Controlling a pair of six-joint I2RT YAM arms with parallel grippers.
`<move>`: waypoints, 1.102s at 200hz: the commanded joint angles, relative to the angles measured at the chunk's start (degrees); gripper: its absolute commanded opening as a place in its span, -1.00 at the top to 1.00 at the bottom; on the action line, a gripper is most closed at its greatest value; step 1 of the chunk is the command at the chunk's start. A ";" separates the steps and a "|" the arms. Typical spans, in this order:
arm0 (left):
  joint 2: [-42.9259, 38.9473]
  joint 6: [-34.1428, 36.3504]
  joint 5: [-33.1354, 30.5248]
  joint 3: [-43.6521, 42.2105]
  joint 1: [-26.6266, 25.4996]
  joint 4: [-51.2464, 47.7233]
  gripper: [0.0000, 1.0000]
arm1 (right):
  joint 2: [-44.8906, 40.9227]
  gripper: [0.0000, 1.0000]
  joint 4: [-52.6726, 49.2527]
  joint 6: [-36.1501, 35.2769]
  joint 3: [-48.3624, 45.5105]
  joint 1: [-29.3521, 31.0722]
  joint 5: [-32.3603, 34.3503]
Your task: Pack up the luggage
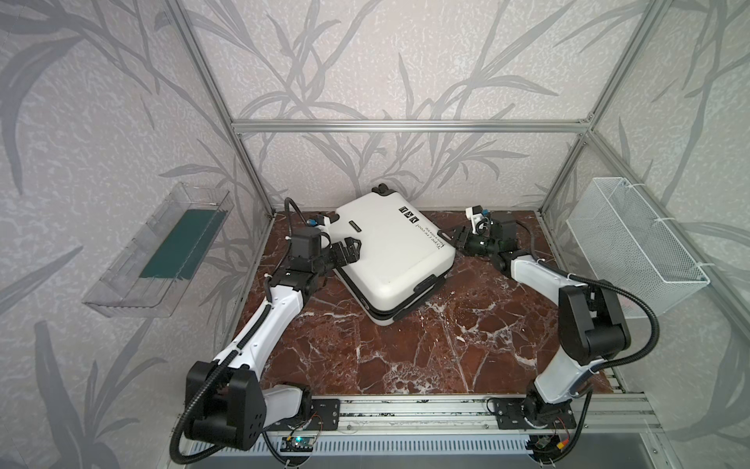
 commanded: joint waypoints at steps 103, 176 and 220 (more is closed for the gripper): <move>18.60 -3.51 17.42 15.62 -1.92 11.86 -0.99 | -35.47 -0.51 -26.18 -10.88 -19.12 5.81 15.43; 18.29 1.50 9.97 23.95 -1.39 -1.56 -0.99 | -44.11 -0.52 -32.10 -15.50 -25.95 6.03 18.60; 8.64 4.44 4.93 19.91 -0.25 -11.39 -0.99 | -45.69 -0.31 -29.01 -18.04 -31.06 13.69 25.92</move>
